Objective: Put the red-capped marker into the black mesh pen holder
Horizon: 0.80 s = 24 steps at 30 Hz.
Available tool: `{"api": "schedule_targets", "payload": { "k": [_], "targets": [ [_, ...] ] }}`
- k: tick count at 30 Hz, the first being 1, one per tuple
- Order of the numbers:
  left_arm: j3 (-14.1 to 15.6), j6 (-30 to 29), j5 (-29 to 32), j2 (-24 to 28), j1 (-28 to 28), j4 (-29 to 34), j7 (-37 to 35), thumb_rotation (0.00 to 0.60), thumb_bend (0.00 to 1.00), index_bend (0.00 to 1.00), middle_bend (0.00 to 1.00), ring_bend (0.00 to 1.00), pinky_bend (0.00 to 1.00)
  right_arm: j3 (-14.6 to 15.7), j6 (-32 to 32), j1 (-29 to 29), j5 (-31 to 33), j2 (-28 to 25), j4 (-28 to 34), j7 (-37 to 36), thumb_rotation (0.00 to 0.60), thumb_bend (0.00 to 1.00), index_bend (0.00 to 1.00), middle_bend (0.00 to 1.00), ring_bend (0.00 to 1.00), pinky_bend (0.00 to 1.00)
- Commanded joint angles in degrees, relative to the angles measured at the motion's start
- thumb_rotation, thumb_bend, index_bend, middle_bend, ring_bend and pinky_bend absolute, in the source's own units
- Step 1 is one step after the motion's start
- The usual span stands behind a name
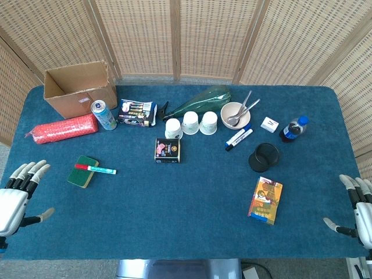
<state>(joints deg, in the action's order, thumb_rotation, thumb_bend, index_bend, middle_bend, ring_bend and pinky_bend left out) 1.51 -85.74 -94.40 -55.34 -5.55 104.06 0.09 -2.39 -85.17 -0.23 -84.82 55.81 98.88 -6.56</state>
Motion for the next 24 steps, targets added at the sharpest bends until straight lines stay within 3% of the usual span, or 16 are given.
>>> {"api": "schedule_targets", "payload": {
  "k": [1, 14, 24],
  "targets": [
    [0.05, 0.0, -0.08, -0.05, 0.04, -0.03, 0.22, 0.6, 0.21, 0.05, 0.0, 0.0, 0.06, -0.02, -0.01, 0.04, -0.06, 0.04, -0.03, -0.01, 0.6, 0.0, 0.0, 0.0, 0.0, 0.07],
    [0.34, 2.77, 0.17, -0.24, -1.21, -0.66, 0.02, 0.6, 0.21, 0.07, 0.0, 0.0, 0.06, -0.14, -0.65, -0.24, 0.01, 0.04, 0.09, -0.13, 0.6, 0.0, 0.0, 0.0, 0.0, 0.07],
    [-3.11, 15.94, 4.81, 1.47, -10.02, -0.75, 5.29, 0.6, 0.21, 0.11, 0.0, 0.0, 0.06, -0.11, -0.18, -0.09, 0.3, 0.1, 0.33, 0.11, 0.6, 0.0, 0.0, 0.0, 0.0, 0.07]
  ]
}}
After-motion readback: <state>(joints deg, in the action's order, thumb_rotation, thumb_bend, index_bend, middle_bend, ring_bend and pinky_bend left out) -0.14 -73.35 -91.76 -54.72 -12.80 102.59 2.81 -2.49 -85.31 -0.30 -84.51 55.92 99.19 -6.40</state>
